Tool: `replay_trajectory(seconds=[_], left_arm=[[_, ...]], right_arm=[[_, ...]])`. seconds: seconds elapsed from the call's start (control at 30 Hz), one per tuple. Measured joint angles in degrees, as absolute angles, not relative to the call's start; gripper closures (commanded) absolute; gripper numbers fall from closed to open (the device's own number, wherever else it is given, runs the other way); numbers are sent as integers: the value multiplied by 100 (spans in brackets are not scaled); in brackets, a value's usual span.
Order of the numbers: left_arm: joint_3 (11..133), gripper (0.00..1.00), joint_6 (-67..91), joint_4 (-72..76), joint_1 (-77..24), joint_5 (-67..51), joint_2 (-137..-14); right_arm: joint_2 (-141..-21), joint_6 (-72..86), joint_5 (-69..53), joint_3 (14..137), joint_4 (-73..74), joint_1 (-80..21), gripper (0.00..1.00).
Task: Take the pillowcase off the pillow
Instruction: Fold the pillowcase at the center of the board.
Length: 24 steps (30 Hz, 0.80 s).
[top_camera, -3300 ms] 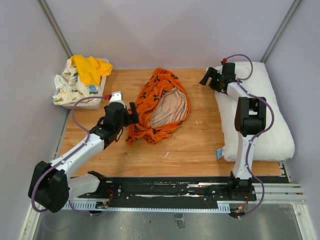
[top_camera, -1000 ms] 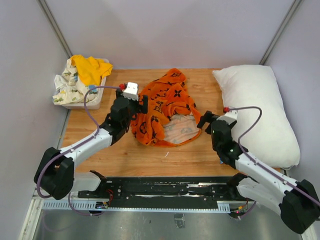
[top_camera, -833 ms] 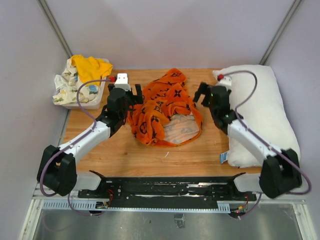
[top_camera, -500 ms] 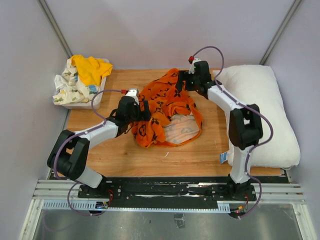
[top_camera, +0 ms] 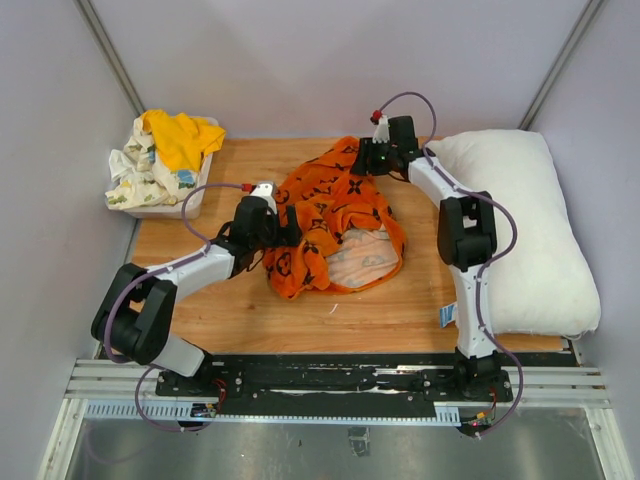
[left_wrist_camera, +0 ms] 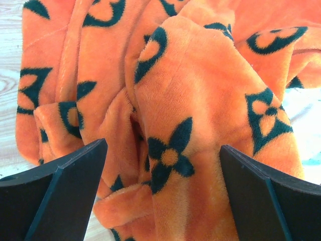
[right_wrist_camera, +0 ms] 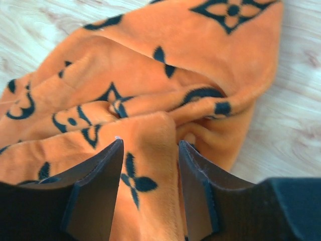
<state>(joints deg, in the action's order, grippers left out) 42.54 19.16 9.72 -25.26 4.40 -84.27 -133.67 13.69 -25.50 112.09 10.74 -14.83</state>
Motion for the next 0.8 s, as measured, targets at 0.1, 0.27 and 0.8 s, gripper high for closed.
replay_trajectory(seconds=[0.1, 0.27, 0.8], left_arm=[[4250, 1, 1909, 972, -2526, 451, -8425], [4246, 1, 1905, 969, -2526, 506, -8414], [4246, 1, 1890, 930, -2526, 539, -8366]], right_arm=[[-13456, 1391, -2790, 11371, 1063, -1485, 55], [-13738, 1422, -3000, 11690, 1107, -1485, 52], [-13900, 1350, -3159, 11760, 1229, -1485, 94]])
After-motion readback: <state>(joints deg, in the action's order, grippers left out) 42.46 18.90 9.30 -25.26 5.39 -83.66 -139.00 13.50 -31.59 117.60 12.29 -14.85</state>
